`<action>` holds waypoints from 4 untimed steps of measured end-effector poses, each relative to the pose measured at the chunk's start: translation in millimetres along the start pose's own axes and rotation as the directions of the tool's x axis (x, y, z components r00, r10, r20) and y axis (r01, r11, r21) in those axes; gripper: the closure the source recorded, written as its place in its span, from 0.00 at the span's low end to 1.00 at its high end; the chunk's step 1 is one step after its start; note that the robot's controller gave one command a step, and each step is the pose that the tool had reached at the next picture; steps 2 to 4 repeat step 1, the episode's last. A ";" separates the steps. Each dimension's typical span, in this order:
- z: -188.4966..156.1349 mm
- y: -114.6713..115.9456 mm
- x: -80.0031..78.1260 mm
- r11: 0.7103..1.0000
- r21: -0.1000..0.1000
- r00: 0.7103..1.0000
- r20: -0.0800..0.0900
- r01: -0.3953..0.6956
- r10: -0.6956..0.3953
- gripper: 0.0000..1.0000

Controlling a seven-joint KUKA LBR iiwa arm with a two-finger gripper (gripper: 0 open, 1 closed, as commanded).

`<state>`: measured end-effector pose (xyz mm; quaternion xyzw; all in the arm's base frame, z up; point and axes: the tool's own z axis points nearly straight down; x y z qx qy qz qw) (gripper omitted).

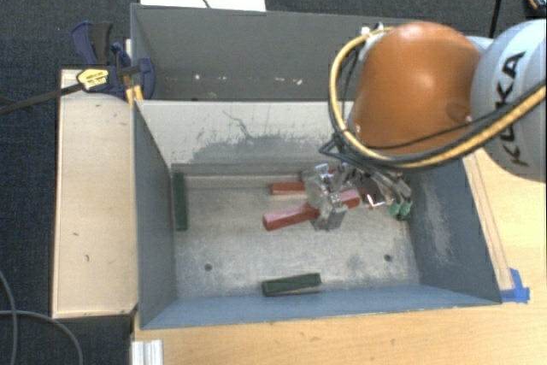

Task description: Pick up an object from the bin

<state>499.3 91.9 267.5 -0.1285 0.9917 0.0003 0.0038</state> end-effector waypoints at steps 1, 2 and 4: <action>19.5 -15.2 -40.8 1.000 0.000 1.000 -0.002 0.019 -0.019 1.00; 19.5 -15.2 -40.8 1.000 0.000 1.000 -0.002 0.019 -0.019 1.00; 19.5 -15.2 -40.8 1.000 0.000 1.000 -0.002 0.019 -0.019 1.00</action>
Offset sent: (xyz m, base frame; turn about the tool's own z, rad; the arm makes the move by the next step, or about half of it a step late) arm 0.0410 -0.0040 -0.0188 -0.0217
